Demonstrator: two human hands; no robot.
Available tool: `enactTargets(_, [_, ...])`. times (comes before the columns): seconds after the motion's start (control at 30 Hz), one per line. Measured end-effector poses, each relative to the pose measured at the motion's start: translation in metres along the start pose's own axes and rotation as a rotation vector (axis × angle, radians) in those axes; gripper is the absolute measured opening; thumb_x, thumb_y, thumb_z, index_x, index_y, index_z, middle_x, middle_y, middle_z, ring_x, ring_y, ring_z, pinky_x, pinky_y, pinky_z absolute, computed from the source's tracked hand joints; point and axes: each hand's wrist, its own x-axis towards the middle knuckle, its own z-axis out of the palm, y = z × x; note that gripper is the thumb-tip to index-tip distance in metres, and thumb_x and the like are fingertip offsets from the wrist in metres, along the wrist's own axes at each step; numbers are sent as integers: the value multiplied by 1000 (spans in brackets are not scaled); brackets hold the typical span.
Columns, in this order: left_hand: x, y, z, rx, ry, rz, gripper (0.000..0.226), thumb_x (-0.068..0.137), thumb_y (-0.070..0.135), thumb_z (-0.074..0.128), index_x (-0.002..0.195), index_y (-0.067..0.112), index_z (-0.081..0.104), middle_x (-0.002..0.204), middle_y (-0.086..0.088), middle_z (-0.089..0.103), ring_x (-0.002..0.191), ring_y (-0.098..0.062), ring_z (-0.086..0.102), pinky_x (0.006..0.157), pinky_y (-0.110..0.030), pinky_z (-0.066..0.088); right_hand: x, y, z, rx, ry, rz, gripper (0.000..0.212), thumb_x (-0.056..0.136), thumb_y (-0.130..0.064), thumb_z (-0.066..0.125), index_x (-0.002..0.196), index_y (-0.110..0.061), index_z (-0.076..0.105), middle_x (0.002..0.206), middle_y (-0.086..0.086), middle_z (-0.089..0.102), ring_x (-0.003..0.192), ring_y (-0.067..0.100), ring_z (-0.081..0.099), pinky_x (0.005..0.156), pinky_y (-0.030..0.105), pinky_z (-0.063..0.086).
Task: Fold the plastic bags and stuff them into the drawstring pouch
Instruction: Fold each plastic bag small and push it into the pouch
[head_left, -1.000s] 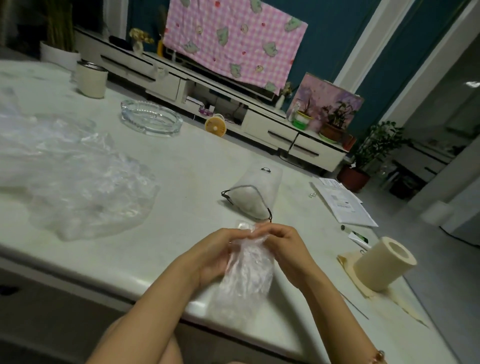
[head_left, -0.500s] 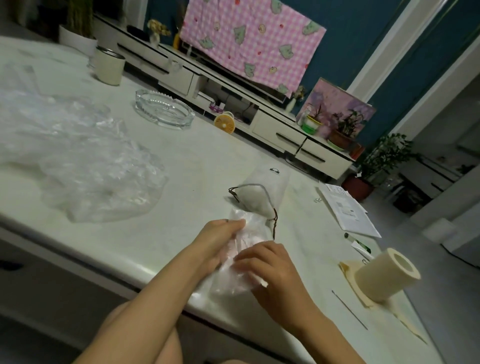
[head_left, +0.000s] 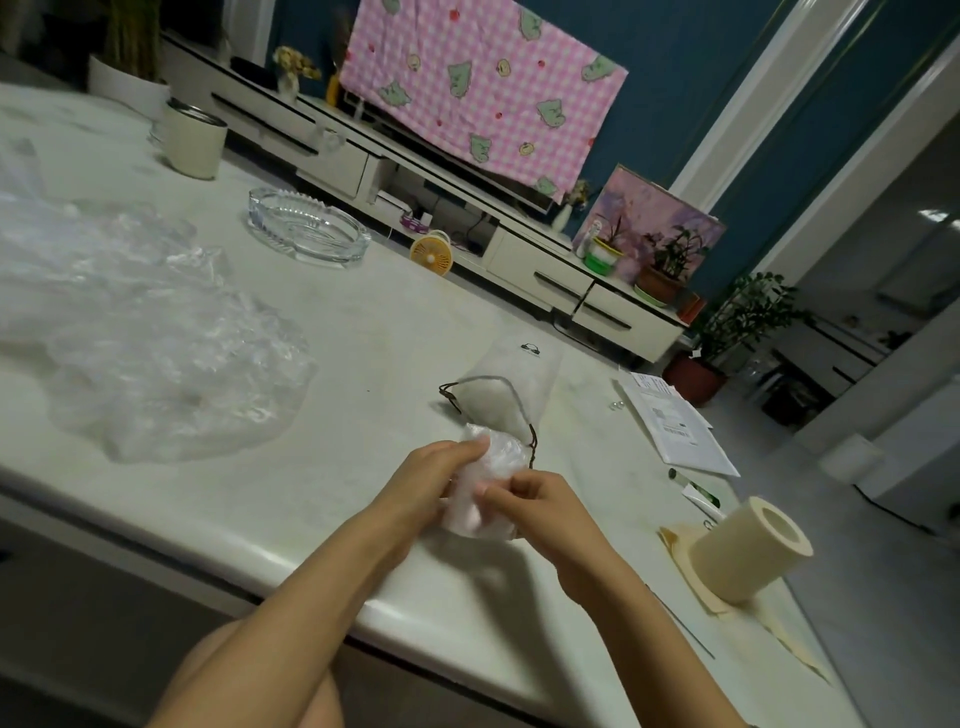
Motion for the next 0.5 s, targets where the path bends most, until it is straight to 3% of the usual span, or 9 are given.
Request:
enactTargets(0.07, [-4,3,2,21,-46,-7,27,65,30,73,82,13,61,74,-3,66,71,-19,62,78,-36,48,1,-2,0,-6,38,11,20,86,-15,64,71,-4,59,68,7,48,65,16,42,57,23,34])
enactTargets(0.13, [-5,3,3,92,-20,24,32,56,25,68,85,12,61,77,-3,66,73,-18,63,78,-35,50,1,-3,-3,-3,46,0,18,87,-14,63,70,-8,60,65,4,53,61,13,45,54,19,36])
enactTargets(0.23, [-4,2,2,181,47,123,12,75,10,70,80,13,59,76,-2,63,68,-14,58,64,-22,47,-3,-1,-5,54,41,-35,13,86,-13,66,76,-5,64,71,5,60,65,12,52,59,20,41])
enactTargets(0.3, [-2,0,0,212,82,159,13,87,3,60,79,13,57,75,-2,60,65,-12,55,57,-19,44,-6,3,-5,107,168,-70,8,82,-11,71,83,-7,63,80,1,63,71,10,56,62,17,44])
enactTargets(0.37, [-1,0,-1,210,94,171,10,89,3,58,83,11,59,78,-4,62,66,-13,57,57,-20,45,-5,9,-4,151,291,-59,32,75,-17,78,100,-13,58,99,-1,62,86,11,59,73,20,48])
enactTargets(0.43, [-3,0,-1,202,81,182,4,89,4,58,90,8,61,82,-7,63,68,-15,58,57,-18,46,-1,9,-6,314,168,20,59,68,-30,82,118,-15,54,115,2,62,104,17,62,91,34,50])
enactTargets(0.5, [-4,0,0,189,58,189,6,89,5,59,94,6,63,85,-10,64,70,-16,60,55,-17,47,0,6,-6,531,-56,75,62,70,-30,76,124,-9,55,119,12,65,108,26,64,98,43,48])
